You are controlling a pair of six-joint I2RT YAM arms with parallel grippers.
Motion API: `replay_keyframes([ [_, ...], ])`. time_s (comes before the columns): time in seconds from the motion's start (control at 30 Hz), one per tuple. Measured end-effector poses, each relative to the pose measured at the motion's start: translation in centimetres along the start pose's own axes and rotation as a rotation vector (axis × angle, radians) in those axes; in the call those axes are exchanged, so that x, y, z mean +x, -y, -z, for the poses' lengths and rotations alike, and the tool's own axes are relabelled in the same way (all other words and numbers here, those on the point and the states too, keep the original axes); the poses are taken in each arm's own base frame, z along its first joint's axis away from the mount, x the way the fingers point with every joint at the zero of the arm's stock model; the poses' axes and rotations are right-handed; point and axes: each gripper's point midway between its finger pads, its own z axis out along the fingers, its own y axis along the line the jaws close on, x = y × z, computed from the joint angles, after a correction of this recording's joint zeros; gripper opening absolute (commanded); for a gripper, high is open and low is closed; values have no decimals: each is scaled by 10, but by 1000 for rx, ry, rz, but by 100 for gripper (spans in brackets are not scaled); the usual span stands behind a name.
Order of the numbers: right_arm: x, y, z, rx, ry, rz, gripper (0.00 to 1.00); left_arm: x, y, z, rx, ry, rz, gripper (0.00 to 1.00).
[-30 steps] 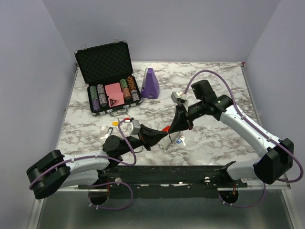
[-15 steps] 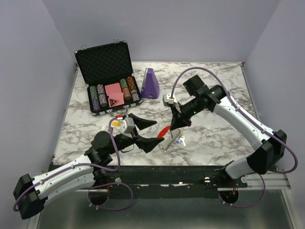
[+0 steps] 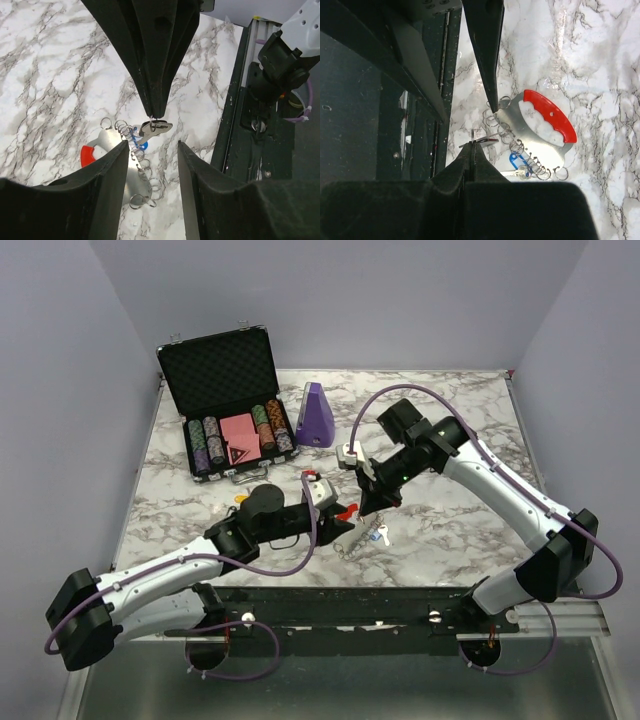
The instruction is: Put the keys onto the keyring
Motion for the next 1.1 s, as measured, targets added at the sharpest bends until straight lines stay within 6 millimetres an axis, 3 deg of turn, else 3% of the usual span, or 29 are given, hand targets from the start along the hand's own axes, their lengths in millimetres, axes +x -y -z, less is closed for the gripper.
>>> replay_keyframes([
  [0.13, 0, 0, 0, -1, -1, 0, 1, 5, -1, -5, 8, -17, -13, 47],
  [0.37, 0, 0, 0, -2, 1, 0, 1, -10, 2, -8, 33, 49, -41, 42],
  [0.6, -1, -3, 0, -15, 7, -6, 1, -7, 3, -9, 39, 65, -45, 39],
  [1.1, -6, -7, 0, -38, 31, -6, 1, -8, 3, -11, 47, 77, -46, 17],
])
